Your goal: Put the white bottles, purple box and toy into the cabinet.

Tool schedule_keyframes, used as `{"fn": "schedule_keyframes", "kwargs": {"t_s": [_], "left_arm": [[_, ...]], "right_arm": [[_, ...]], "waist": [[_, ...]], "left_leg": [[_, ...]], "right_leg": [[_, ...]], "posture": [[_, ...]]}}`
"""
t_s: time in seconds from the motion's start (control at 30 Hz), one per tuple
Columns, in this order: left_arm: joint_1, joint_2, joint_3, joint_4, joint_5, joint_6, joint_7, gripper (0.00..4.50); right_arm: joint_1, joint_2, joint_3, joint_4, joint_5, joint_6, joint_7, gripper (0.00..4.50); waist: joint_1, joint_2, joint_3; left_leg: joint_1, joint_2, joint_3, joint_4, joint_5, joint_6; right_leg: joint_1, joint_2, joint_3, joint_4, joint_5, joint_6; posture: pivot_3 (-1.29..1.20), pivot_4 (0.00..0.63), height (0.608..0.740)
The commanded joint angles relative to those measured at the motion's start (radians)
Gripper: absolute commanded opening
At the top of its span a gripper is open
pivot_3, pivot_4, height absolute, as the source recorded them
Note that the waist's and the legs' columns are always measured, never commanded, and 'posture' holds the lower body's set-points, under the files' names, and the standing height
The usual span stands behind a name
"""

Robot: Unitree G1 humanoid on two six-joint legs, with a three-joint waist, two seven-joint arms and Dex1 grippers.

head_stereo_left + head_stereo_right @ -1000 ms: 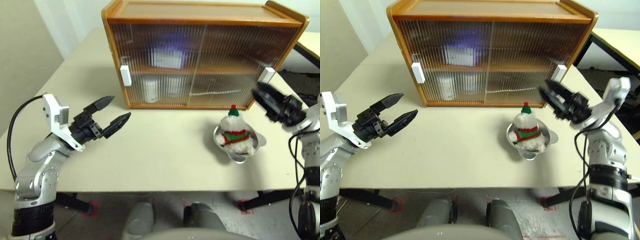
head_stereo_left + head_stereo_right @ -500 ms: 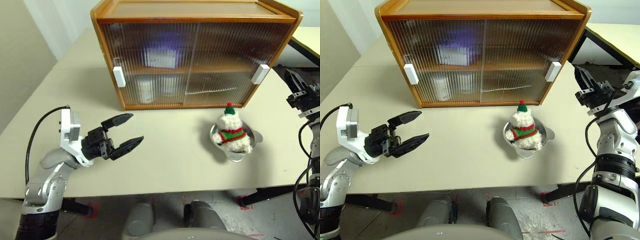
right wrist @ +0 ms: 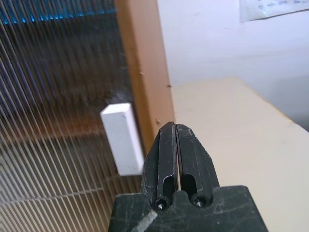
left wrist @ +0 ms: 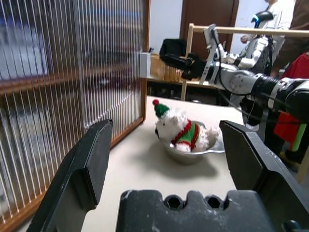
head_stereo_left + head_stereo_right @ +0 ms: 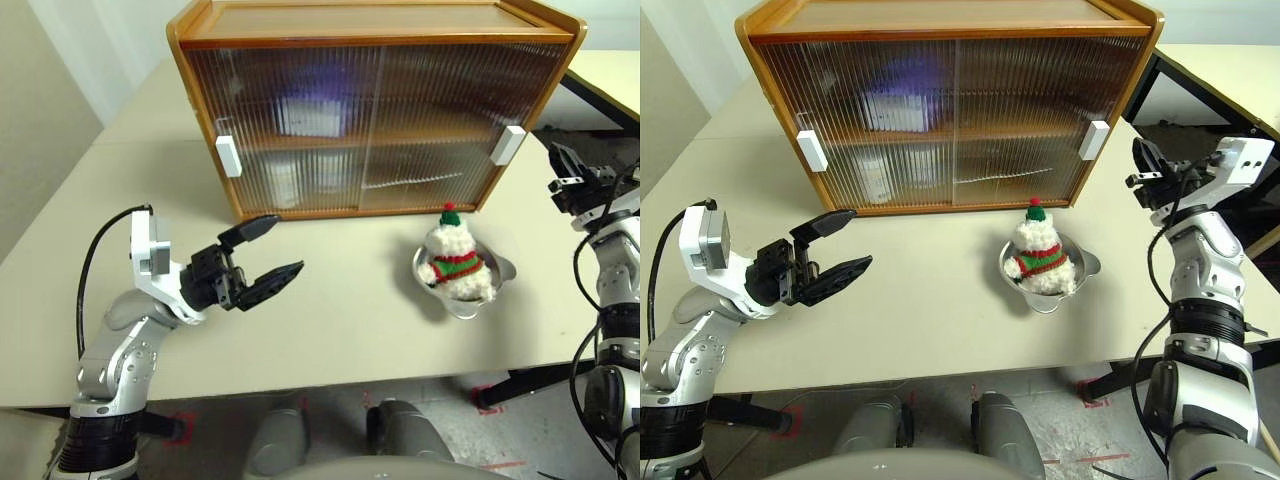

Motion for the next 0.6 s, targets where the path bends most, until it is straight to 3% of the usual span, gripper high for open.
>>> {"fn": "schedule_keyframes", "kwargs": {"t_s": [0.03,0.6], "left_arm": [[-0.009,-0.009,-0.022,-0.017,-0.005,-0.001,0.01,4.5],[-0.008,-0.018,-0.039,-0.019,-0.001,-0.007,0.03,4.5]], "right_arm": [[-0.023,0.007,0.015,0.041,-0.018,0.01,-0.014,0.04],[-0.084,0.063,0.07,0.067,-0.032,0.045,-0.005,0.04]], "waist": [[0.001,0.0,0.0],[-0.003,0.0,0.0]], "left_leg": [[0.0,0.0,0.0,0.0,0.0,0.0],[0.0,0.0,0.001,0.0,0.0,0.0]], "right_leg": [[0.0,0.0,0.0,0.0,0.0,0.0],[0.0,0.0,0.001,0.0,0.001,0.0]], "posture": [[0.2,0.0,0.74],[0.2,0.0,0.74]]}}
